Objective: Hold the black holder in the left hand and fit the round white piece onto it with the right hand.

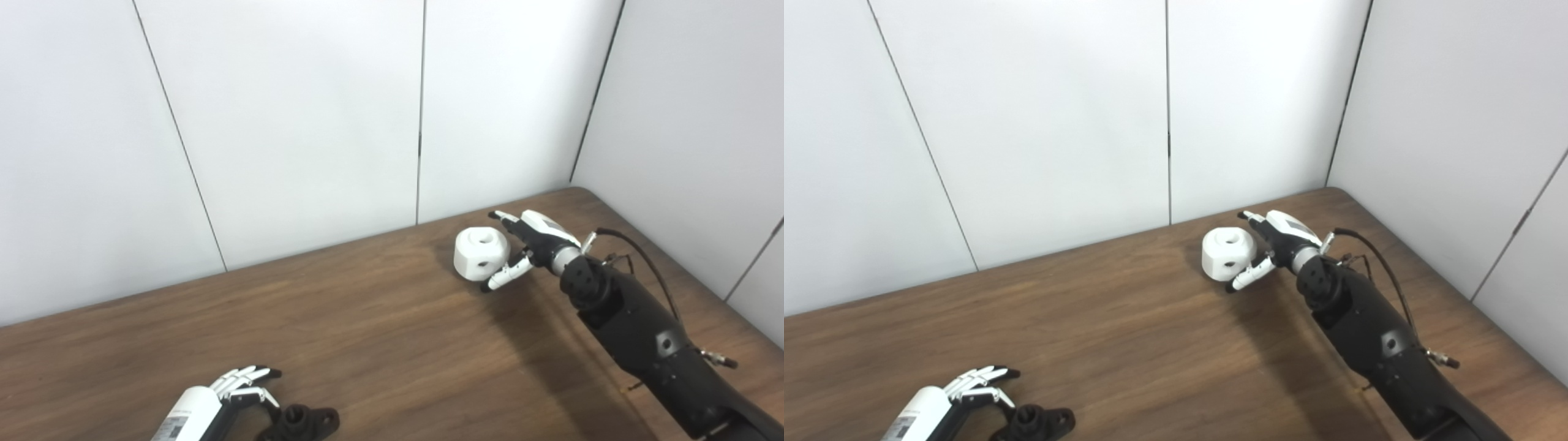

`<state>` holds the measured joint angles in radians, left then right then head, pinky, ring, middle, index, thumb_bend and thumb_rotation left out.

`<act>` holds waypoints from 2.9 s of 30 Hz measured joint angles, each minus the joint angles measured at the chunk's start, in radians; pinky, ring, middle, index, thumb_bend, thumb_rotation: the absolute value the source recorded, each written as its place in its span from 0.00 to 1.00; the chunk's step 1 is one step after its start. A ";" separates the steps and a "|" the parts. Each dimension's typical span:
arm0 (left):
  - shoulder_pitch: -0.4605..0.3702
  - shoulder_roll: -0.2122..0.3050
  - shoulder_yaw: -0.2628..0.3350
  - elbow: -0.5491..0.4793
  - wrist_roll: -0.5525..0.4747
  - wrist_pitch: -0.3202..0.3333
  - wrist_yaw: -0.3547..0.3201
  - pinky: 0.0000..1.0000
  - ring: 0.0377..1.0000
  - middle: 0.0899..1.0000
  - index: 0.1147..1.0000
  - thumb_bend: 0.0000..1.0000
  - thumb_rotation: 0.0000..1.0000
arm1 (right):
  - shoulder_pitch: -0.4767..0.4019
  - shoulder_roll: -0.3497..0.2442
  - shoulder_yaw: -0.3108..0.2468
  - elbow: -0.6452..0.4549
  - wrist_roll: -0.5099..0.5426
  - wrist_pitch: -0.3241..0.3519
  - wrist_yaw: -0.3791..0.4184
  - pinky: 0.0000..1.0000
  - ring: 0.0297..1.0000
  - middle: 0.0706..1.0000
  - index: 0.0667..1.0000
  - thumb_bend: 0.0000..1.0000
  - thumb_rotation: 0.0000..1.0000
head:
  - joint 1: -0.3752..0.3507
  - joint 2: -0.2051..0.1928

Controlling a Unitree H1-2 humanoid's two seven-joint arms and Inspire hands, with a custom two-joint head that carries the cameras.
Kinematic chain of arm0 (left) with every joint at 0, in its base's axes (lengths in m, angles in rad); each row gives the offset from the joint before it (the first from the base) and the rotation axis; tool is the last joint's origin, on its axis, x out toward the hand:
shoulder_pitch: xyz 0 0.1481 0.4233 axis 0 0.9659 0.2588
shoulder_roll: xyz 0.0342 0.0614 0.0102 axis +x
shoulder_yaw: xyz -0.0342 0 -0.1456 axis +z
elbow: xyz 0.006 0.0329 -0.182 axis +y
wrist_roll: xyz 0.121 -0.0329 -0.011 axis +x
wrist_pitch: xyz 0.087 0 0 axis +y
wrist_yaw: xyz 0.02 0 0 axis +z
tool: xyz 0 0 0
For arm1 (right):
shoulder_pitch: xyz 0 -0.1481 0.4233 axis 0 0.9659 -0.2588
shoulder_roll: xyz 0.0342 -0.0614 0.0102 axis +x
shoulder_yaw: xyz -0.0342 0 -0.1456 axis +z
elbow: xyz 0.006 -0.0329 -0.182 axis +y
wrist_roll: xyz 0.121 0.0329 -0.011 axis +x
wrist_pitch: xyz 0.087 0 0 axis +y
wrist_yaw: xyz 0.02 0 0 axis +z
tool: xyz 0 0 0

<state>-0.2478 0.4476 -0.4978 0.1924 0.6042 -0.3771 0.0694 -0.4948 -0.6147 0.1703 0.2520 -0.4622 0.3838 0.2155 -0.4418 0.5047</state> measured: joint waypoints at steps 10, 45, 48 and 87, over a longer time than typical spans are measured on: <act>0.006 0.001 0.000 -0.011 -0.011 0.004 -0.005 0.87 0.88 0.83 0.42 0.52 0.05 | -0.011 0.011 0.018 -0.003 -0.016 0.011 0.012 0.75 0.93 0.96 0.87 0.88 0.19 | 0.009 0.012; 0.037 0.004 0.000 -0.061 -0.013 0.005 -0.032 0.88 0.87 0.82 0.42 0.52 0.05 | -0.039 0.112 0.057 0.129 -0.097 -0.188 -0.245 0.68 0.79 0.73 0.45 0.52 0.13 | 0.067 0.040; 0.037 0.003 0.000 -0.062 -0.013 0.005 -0.032 0.89 0.87 0.83 0.42 0.52 0.05 | -0.018 0.129 0.042 0.067 -0.087 -0.175 -0.222 0.69 0.80 0.74 0.45 0.52 0.13 | 0.080 0.048; 0.009 -0.079 -0.003 -0.042 0.060 0.092 -0.036 0.94 0.92 0.87 0.42 0.52 0.06 | 0.067 0.152 0.077 -0.606 -0.002 -0.227 0.188 0.61 0.73 0.72 0.44 0.52 0.13 | 0.403 0.149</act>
<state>-0.2387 0.3685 -0.5003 0.1502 0.6642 -0.2849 0.0333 -0.4281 -0.4622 0.2470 -0.3540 -0.4644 0.1573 0.4032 -0.0385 0.6534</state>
